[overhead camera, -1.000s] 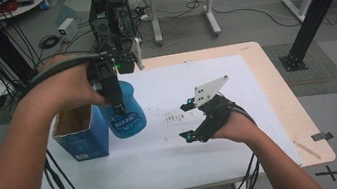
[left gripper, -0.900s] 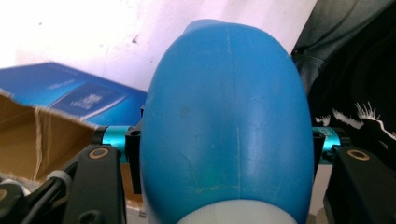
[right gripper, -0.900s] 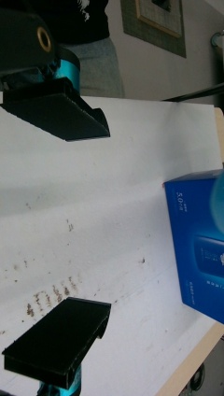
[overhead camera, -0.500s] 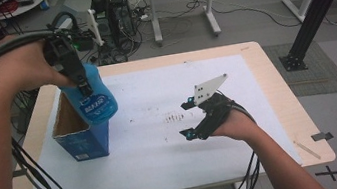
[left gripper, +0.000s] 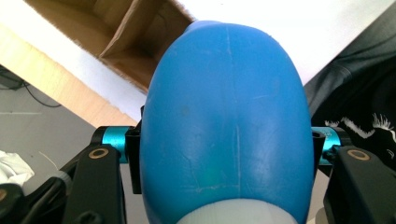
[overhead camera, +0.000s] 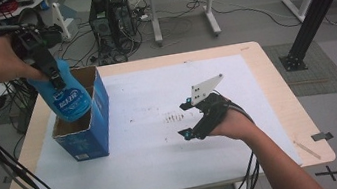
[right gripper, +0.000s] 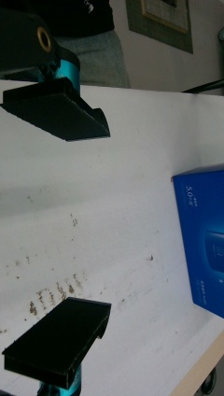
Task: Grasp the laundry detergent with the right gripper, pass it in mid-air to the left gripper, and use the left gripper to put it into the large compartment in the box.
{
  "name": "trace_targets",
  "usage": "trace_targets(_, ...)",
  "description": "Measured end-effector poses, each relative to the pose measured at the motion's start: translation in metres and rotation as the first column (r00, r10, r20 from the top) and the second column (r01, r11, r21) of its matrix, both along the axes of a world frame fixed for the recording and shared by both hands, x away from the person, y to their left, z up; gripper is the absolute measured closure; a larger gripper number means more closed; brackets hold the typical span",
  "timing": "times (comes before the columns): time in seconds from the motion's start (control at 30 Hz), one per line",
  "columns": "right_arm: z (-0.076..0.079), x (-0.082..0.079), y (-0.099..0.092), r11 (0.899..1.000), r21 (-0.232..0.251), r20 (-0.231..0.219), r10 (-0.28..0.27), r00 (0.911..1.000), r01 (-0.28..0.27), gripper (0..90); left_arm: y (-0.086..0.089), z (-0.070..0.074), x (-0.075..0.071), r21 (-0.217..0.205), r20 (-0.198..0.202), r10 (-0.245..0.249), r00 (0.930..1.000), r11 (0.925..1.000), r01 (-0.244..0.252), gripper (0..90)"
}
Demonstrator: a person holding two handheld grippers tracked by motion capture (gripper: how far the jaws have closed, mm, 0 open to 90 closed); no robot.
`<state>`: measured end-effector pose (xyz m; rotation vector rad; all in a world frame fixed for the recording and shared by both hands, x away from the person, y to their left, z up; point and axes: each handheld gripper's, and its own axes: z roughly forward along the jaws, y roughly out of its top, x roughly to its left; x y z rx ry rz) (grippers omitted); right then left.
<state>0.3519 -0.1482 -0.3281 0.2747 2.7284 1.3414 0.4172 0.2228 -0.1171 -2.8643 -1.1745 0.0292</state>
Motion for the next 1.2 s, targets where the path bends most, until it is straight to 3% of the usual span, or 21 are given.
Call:
trace_targets(0.2,-0.004,0.001,0.001,1.000,-0.008,-0.005,-0.007,1.0000,0.007,12.8,0.008,-0.005,0.008,0.006,0.001,0.031,0.9995,0.9995,-0.032,39.8)
trace_targets(0.47,-0.005,0.002,0.001,1.000,-0.011,-0.002,-0.004,1.0000,0.004,12.8,0.013,-0.020,0.017,0.023,-0.020,0.025,0.9995,0.9994,-0.025,39.8)
trace_targets(0.5,-0.005,0.002,0.001,1.000,-0.013,0.005,0.000,1.0000,0.000,12.8,0.014,-0.023,0.018,0.030,-0.009,0.022,0.9997,0.9993,-0.022,39.8)
trace_targets(0.57,-0.005,0.003,0.001,1.000,-0.014,0.005,0.000,1.0000,0.000,12.8,0.015,-0.030,0.021,0.027,-0.031,0.005,0.9995,0.9996,-0.004,39.8)
trace_targets(0.6,-0.005,0.002,0.001,1.000,-0.017,0.005,0.002,1.0000,-0.002,12.8,0.014,-0.035,0.021,0.020,-0.025,0.020,0.9995,0.9996,-0.019,39.8)
trace_targets(0.63,-0.005,0.002,0.001,1.000,-0.016,0.004,0.000,1.0000,0.000,12.8,0.015,-0.037,0.023,0.038,-0.039,-0.009,0.9992,0.9992,0.011,39.8)
trace_targets(0.7,-0.005,0.001,0.001,1.000,-0.031,0.004,0.000,1.0000,0.000,12.8,0.014,-0.047,0.023,0.032,-0.030,-0.001,0.9996,0.9995,0.002,39.8)
trace_targets(0.9,-0.005,-0.001,0.002,0.999,-0.032,0.004,0.003,1.0000,-0.003,12.8,0.017,-0.075,0.026,0.019,-0.057,-0.016,0.9983,0.9997,0.017,39.8)
trace_targets(1.2,-0.005,-0.001,0.002,1.000,-0.031,0.006,0.004,1.0000,-0.004,12.8,0.017,-0.119,0.028,0.036,-0.072,-0.053,0.9960,0.9978,0.055,39.8)
